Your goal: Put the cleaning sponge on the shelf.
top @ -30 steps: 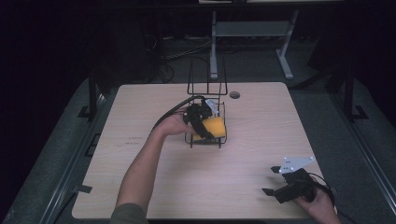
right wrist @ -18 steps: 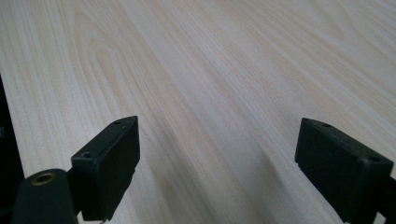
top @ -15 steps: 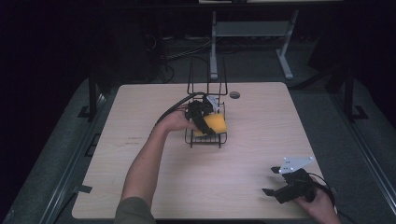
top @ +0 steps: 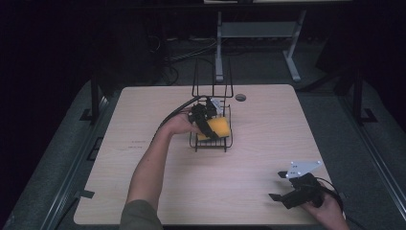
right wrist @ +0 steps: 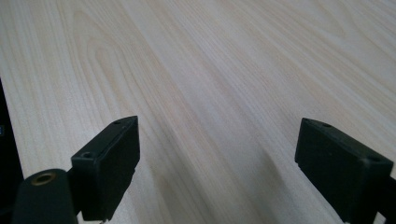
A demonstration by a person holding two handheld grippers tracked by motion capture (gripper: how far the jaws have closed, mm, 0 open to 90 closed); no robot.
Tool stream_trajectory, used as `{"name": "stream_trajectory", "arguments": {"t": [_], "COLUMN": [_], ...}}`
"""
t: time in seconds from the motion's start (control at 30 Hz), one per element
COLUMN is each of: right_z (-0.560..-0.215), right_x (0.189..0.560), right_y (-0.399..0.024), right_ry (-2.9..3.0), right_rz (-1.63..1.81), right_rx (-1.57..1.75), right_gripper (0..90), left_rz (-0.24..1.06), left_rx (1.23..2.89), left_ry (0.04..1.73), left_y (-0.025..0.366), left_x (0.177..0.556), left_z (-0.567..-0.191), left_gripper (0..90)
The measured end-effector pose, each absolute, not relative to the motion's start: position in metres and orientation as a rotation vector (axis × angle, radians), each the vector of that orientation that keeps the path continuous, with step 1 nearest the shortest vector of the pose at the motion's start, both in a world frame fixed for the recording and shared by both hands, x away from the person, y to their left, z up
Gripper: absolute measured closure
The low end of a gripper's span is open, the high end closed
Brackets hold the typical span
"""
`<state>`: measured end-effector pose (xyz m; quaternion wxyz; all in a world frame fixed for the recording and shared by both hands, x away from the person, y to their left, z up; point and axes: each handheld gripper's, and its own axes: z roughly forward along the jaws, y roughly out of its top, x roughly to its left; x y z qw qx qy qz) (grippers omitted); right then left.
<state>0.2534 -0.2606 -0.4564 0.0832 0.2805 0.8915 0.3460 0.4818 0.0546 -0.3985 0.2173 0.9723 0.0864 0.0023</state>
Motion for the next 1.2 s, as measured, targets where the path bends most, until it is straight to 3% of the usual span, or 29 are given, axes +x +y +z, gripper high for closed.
{"name": "stream_trajectory", "arguments": {"t": [0.8,1.2], "right_z": [-0.455,-0.454], "right_x": [0.252,0.25], "right_y": [-0.262,-0.263], "right_ry": [2.658,2.643], "right_rz": [1.036,1.034], "right_rx": [0.842,0.836], "right_gripper": [13.7,13.7], "left_rz": [-0.014,0.0], "left_rx": [2.697,2.684], "left_ry": [0.265,0.268], "left_y": [0.053,0.054], "left_x": [0.485,0.485], "left_z": [-0.41,-0.402], "left_gripper": [21.5,17.2]}}
